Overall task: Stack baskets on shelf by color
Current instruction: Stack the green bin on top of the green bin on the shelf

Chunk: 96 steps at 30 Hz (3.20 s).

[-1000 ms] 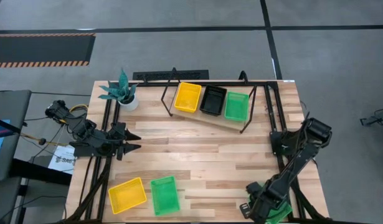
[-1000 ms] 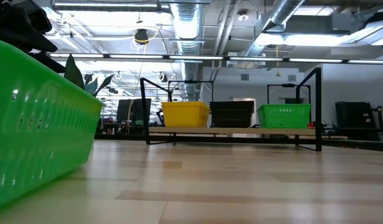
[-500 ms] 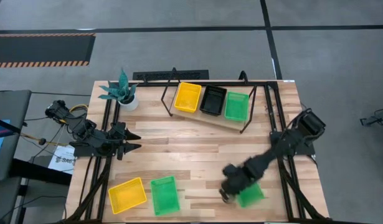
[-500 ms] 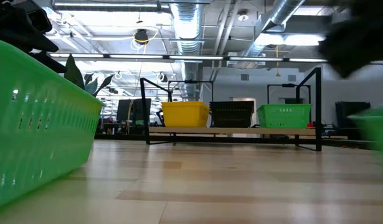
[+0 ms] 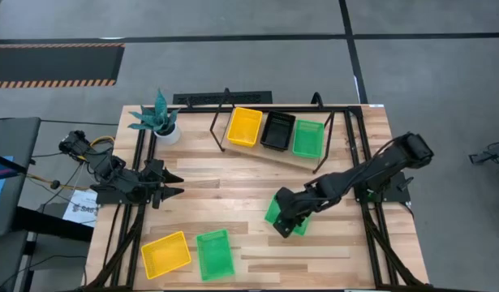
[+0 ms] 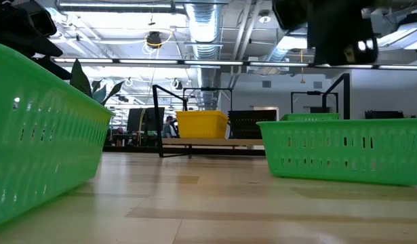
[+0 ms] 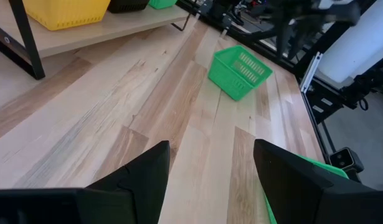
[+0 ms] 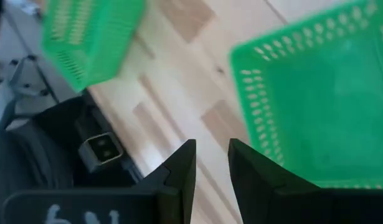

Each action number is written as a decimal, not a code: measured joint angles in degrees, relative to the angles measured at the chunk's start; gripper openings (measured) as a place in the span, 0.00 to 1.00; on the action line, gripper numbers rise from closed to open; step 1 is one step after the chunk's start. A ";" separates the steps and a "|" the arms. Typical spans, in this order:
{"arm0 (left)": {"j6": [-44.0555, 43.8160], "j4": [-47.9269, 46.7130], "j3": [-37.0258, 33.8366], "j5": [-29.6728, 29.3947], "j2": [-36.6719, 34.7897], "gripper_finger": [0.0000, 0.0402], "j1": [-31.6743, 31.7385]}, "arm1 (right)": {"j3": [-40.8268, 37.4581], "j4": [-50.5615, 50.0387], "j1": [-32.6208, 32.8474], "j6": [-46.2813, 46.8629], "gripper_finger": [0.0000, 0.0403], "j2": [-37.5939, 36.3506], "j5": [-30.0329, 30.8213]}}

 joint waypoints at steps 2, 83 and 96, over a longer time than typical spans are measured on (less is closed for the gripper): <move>0.00 -0.04 0.00 0.01 -0.01 0.55 0.00 | 1.05 0.01 0.61 -3.43 0.29 -0.69 0.71; -0.85 -0.26 0.00 -3.46 -0.04 0.55 -0.01 | 17.28 -41.39 13.12 -52.61 0.44 10.49 14.13; -0.79 -0.44 0.00 -3.53 -0.04 0.55 0.00 | 17.20 -43.30 14.58 -53.93 0.42 18.77 14.28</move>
